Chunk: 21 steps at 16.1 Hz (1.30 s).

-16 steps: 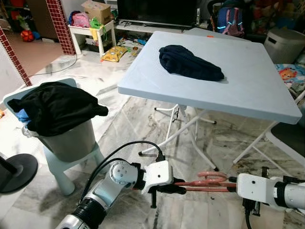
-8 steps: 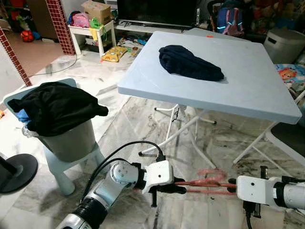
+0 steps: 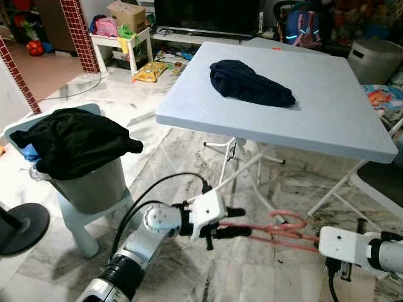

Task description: Hang hanger

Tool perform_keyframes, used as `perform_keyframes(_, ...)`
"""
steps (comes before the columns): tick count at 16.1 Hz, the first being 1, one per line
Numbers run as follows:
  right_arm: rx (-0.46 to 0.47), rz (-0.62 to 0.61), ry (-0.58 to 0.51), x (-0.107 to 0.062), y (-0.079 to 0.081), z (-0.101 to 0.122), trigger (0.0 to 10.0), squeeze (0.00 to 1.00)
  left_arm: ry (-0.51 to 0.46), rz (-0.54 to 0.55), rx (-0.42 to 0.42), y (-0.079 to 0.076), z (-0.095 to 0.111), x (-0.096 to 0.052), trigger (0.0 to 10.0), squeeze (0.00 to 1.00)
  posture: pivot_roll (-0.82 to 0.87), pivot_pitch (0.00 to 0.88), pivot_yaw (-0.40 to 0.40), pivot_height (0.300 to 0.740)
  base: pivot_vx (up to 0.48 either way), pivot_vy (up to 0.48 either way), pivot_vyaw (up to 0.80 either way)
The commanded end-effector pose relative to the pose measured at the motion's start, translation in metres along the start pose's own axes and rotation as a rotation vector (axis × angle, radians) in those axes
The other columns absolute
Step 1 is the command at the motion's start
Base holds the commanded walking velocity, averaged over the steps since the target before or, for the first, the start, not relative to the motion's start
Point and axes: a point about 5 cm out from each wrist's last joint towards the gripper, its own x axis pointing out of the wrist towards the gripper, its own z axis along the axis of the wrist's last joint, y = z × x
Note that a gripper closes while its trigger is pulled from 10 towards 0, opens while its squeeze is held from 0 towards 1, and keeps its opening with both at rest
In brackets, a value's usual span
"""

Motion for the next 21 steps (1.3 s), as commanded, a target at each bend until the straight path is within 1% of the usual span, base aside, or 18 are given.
perform_keyframes(1, 0.002, -0.027, 0.014, 0.000, -0.005, -0.002, 0.0, 0.00, -0.024, -0.010, -0.011, 0.000, 0.006, 0.000, 10.0, 1.00, -0.02, 0.000, -0.034, 0.740, 0.000, 0.000, 0.00)
perform_keyframes(2, 0.005, -0.033, 0.029, 0.003, -0.005, -0.006, 0.0, 0.00, -0.039, -0.027, -0.049, -0.002, 0.008, -0.001, 10.0, 1.00, -0.02, 0.000, -0.033, 0.740, 0.000, 0.000, 0.00)
perform_keyframes(3, 0.011, -0.043, 0.042, 0.005, -0.005, -0.008, 0.0, 0.00, -0.041, -0.022, -0.077, -0.003, 0.007, -0.002, 10.0, 1.00, -0.02, 0.000, -0.033, 0.740, 0.000, 0.000, 0.00)
perform_keyframes(4, 0.024, -0.052, 0.062, 0.009, -0.004, -0.014, 0.0, 0.00, -0.043, 0.035, -0.132, -0.001, 0.003, -0.006, 10.0, 1.00, -0.02, 0.000, -0.029, 0.740, 0.000, 0.000, 0.00)
perform_keyframes(5, 0.056, -0.062, 0.064, 0.010, -0.004, -0.016, 0.0, 0.00, -0.038, 0.112, -0.153, 0.002, -0.002, -0.008, 10.0, 1.00, -0.02, 0.000, -0.028, 0.740, 0.000, 0.000, 0.00)
perform_keyframes(7, 0.158, -0.091, 0.055, 0.014, 0.000, -0.020, 0.0, 0.00, -0.040, 0.331, -0.202, 0.014, -0.010, -0.016, 10.0, 1.00, -0.01, 0.000, -0.028, 0.740, 0.000, 0.000, 0.00)
perform_keyframes(9, 0.389, -0.192, 0.010, 0.020, 0.005, -0.020, 0.0, 0.00, -0.036, 0.568, -0.275, 0.026, -0.018, -0.029, 10.0, 1.00, -0.01, 0.000, -0.028, 0.740, 0.000, 0.000, 0.00)
perform_keyframes(10, 0.432, -0.207, 0.001, 0.021, 0.008, -0.020, 0.0, 0.00, -0.034, 0.609, -0.286, 0.027, -0.020, -0.032, 10.0, 1.00, 0.00, 0.000, -0.027, 0.740, 0.000, 0.000, 0.00)
perform_keyframes(11, 0.491, -0.223, -0.014, 0.022, 0.016, -0.019, 0.0, 0.00, -0.031, 0.663, -0.301, 0.029, -0.024, -0.036, 10.0, 1.00, -0.01, 0.000, -0.026, 0.740, 0.000, 0.000, 0.00)
perform_keyframes(13, 0.610, -0.253, -0.031, 0.021, 0.027, -0.017, 0.0, 0.00, -0.018, 0.717, -0.317, 0.031, -0.028, -0.041, 10.0, 1.00, -0.01, 0.000, -0.031, 0.740, 0.000, 0.000, 0.00)
perform_keyframes(14, 0.739, -0.322, -0.050, 0.021, 0.034, -0.012, 0.0, 0.00, -0.016, 0.761, -0.317, 0.034, -0.029, -0.043, 10.0, 1.00, -0.01, 0.000, -0.031, 0.740, 0.000, 0.000, 0.00)
perform_keyframes(15, 0.808, -0.376, -0.052, 0.021, 0.037, -0.010, 0.0, 0.00, -0.012, 0.796, -0.334, 0.037, -0.030, -0.045, 10.0, 1.00, -0.02, 0.000, -0.033, 0.740, 0.000, 0.000, 0.00)
perform_keyframes(16, 0.840, -0.403, -0.050, 0.021, 0.039, -0.009, 0.0, 0.00, -0.011, 0.810, -0.340, 0.038, -0.031, -0.045, 10.0, 1.00, -0.02, 0.000, -0.034, 0.740, 0.000, 0.000, 0.00)
perform_keyframes(17, 0.950, -0.490, -0.054, 0.019, 0.042, -0.005, 0.0, 0.00, -0.016, 0.854, -0.351, 0.042, -0.030, -0.046, 10.0, 1.00, -0.02, 0.000, -0.031, 0.740, 0.000, 0.000, 0.00)
perform_keyframes(18, 1.031, -0.564, -0.048, 0.017, 0.045, -0.002, 0.0, 0.00, -0.035, 0.906, -0.346, 0.046, -0.027, -0.049, 10.0, 1.00, -0.03, 0.000, -0.027, 0.740, 0.000, 0.000, 0.00)
perform_keyframes(19, 1.096, -0.630, -0.037, 0.015, 0.049, 0.001, 0.0, 0.00, -0.049, 0.957, -0.350, 0.051, -0.025, -0.053, 10.0, 1.00, -0.04, 0.000, -0.020, 0.740, 0.000, 0.000, 0.00)
perform_keyframes(20, 1.135, -0.692, -0.029, 0.014, 0.050, 0.003, 0.0, 0.00, -0.049, 0.978, -0.370, 0.053, -0.025, -0.053, 10.0, 1.00, -0.05, 0.000, -0.017, 0.740, 0.000, 0.000, 0.00)
perform_keyframes(21, 1.201, -0.753, -0.037, 0.014, 0.051, 0.006, 0.0, 0.00, -0.048, 0.972, -0.376, 0.051, -0.026, -0.050, 10.0, 1.00, -0.05, 0.000, -0.016, 0.740, 0.000, 0.000, 0.00)
